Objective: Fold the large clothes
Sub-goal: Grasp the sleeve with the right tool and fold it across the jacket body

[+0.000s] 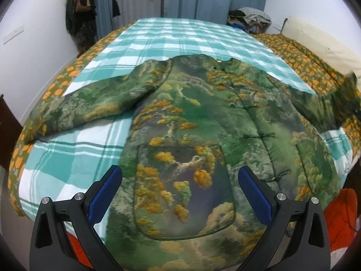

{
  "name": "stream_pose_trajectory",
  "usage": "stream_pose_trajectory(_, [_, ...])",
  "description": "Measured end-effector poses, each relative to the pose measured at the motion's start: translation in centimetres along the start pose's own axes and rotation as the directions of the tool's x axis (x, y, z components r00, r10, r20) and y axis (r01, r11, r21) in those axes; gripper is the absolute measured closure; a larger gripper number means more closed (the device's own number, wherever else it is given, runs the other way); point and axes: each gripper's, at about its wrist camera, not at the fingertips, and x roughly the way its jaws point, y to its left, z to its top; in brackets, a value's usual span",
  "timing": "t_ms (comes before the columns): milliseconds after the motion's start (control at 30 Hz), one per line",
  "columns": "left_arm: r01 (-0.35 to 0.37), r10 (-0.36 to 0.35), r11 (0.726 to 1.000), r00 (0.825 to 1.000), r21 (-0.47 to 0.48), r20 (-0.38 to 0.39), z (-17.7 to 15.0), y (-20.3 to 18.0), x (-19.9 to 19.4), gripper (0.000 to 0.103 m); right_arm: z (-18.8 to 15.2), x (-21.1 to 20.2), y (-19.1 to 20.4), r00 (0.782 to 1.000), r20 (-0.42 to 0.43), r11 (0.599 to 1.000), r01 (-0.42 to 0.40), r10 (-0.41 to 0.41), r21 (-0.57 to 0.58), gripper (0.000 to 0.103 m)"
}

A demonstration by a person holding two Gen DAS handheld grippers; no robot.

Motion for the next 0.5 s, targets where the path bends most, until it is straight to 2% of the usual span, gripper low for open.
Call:
stream_pose_trajectory(100, [0.015, -0.015, 1.0, 1.0, 0.027, 0.009, -0.1, -0.9, -0.2, 0.001, -2.3, 0.4, 8.0, 0.995, -0.04, 0.979, -0.097, 0.091, -0.179, 0.094])
stream_pose_trajectory(167, [0.025, -0.025, 0.999, 1.0, 0.041, 0.011, -0.2, -1.4, -0.4, 0.001, -4.2, 1.5, 11.6, 0.99, -0.083, 0.956, -0.134, 0.116, -0.26, 0.094])
stream_pose_trajectory(367, [0.071, -0.07, 0.994, 0.997, 0.081, -0.015, -0.7, -2.7, -0.1, 0.001, -10.3, 5.0, 17.8, 0.963, -0.219, 0.926, -0.223, 0.16, -0.305, 0.094])
stream_pose_trajectory(433, [0.099, -0.097, 0.991, 0.995, 0.092, -0.026, -0.7, -3.3, 0.1, 0.001, -11.6, 5.3, 18.9, 0.951, -0.266, 0.92, -0.242, 0.161, -0.308, 0.089])
stream_pose_trajectory(467, [0.114, -0.111, 0.989, 0.993, 0.095, -0.033, -0.6, -3.6, 0.3, 0.001, -12.3, 5.5, 19.1, 0.942, -0.294, 0.915, -0.254, 0.161, -0.313, 0.083])
stream_pose_trajectory(500, [0.131, -0.128, 0.987, 0.991, 0.097, -0.041, -0.4, -4.0, 0.5, 0.001, -12.8, 5.7, 19.5, 0.933, -0.321, 0.908, -0.267, 0.16, -0.323, 0.069])
